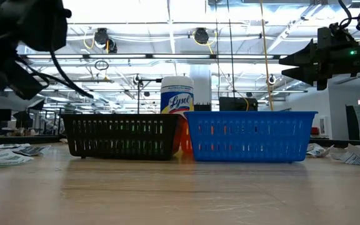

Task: Pick & Place First Aid Supplies
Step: Put the bandage pack into the green bin

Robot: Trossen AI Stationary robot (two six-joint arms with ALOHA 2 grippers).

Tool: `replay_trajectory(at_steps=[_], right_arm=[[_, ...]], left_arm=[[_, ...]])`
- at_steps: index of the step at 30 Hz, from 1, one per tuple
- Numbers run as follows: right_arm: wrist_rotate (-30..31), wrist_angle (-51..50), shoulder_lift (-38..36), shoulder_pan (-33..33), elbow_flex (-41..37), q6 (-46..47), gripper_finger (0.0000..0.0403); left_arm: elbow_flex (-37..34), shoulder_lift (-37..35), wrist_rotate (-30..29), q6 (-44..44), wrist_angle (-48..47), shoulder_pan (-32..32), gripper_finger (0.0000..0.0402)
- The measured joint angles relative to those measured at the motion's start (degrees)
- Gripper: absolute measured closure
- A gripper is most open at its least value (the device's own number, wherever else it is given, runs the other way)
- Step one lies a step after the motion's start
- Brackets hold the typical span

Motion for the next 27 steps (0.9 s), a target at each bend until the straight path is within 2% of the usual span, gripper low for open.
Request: replay_trajectory(at_steps=[14, 19, 22, 27], right_arm=[[0.0, 0.0, 0.0, 0.0, 0.0, 0.0, 0.016], [0.0, 0.0, 0.0, 0.0, 0.0, 0.0, 0.016], [0.0, 0.0, 0.0, 0.0, 0.0, 0.0, 0.0161], [0.0, 0.0, 0.0, 0.0, 0.0, 0.0, 0.0161]], left_arm=[[-5.0, 0.0, 0.2, -7.8, 7.1, -5.3, 0.0172], [-6.4, 0.0, 1.4, -7.2, 9.3, -5.6, 0.0177], [-7.1, -0.1, 2.1, -7.1, 11.5, -5.5, 0.0207], [-7.3, -0.1, 2.3, -7.1, 14.2, -5.5, 0.0292]])
